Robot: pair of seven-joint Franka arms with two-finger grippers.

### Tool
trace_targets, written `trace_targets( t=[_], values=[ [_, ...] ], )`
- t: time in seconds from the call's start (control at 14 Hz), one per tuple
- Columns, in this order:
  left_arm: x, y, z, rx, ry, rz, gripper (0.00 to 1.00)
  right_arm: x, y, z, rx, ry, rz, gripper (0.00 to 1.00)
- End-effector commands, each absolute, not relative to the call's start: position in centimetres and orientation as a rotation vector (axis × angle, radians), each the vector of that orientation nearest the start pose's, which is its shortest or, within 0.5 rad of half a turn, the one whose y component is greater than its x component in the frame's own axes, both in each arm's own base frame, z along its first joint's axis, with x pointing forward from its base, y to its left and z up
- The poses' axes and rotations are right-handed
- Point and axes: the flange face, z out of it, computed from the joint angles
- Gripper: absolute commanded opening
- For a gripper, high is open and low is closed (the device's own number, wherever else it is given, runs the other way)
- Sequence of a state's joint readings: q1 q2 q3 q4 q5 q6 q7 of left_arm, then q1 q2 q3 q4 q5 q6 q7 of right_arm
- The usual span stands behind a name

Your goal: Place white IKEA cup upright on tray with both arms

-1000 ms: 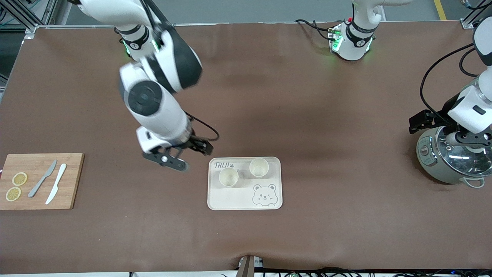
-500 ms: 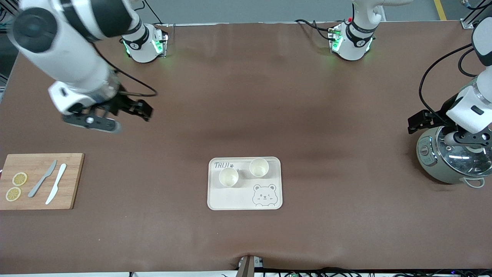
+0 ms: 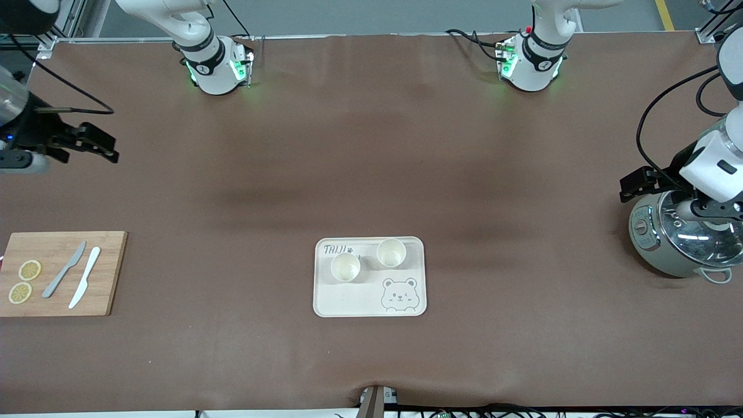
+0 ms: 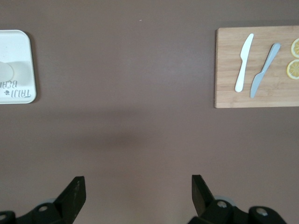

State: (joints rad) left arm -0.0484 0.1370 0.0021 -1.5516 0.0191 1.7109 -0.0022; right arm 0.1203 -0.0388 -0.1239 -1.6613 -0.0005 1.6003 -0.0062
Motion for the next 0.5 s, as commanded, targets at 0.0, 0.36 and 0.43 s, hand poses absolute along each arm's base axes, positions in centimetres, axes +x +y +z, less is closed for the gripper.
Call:
trace_targets(
  t=[0.0,0.36,0.43],
  values=[
    [60.5,-2.4,56.8,-3.121,0.088,-0.041,1.0,53.9,-0.1,60.6,-3.135,-0.044,0.024,1.0],
    [60.7,-2.9,56.4,-3.126,0.088,-0.042,1.0,53.9,-0.6,61.7,-3.136,-0.022,0.0,1.0],
    [60.8,-2.6,56.5,-3.127,0.076,-0.044,1.0,54.0,-1.5,61.8,-3.136,-0.01,-0.009,1.0]
  ],
)
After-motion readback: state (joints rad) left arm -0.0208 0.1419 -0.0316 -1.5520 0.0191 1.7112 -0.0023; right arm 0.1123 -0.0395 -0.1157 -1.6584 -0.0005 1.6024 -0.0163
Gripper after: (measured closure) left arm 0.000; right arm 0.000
